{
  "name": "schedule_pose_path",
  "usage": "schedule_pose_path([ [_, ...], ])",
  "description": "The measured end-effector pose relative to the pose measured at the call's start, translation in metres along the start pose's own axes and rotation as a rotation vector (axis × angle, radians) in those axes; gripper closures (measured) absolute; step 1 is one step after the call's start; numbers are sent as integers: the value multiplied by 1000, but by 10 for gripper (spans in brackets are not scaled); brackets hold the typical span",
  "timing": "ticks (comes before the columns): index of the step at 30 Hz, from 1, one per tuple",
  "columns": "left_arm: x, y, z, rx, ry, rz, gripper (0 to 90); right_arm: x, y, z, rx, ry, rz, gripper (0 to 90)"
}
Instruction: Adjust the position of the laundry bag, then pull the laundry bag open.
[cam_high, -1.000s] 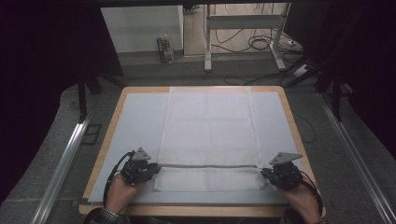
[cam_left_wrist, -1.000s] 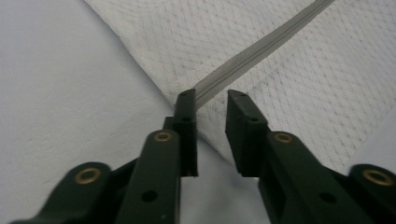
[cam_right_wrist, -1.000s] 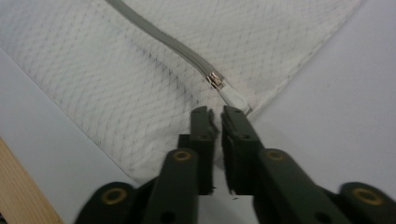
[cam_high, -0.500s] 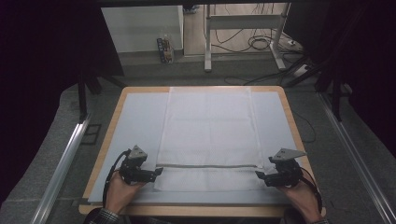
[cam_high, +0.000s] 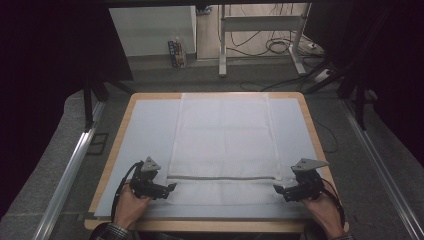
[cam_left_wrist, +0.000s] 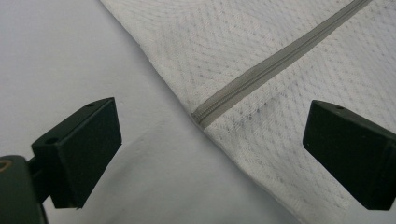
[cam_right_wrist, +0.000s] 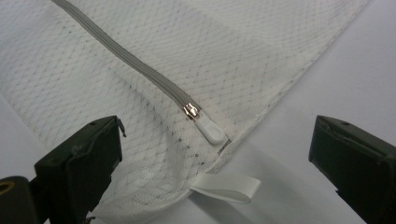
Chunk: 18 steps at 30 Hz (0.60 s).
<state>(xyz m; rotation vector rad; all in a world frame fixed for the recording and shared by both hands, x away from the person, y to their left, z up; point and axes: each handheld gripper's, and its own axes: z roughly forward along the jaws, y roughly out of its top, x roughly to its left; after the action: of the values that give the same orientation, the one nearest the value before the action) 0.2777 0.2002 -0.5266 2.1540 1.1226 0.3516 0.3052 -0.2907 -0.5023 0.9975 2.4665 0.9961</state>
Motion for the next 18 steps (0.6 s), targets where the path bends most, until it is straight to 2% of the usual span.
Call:
schedule_pose_path([
  [7, -1, 0, 3, 10, -3, 22, 54, 1, 0, 2, 11, 4, -2, 29],
  [9, -3, 0, 4, -1, 18, 52, 53, 1, 0, 2, 9, 3, -4, 31],
  [12, -4, 0, 5, -8, 29, 67, 51, 1, 0, 3, 8, -6, -4, 32],
  [18, -3, -1, 6, -4, 34, 74, 54, 1, 0, 5, 17, -5, 15, 32],
])
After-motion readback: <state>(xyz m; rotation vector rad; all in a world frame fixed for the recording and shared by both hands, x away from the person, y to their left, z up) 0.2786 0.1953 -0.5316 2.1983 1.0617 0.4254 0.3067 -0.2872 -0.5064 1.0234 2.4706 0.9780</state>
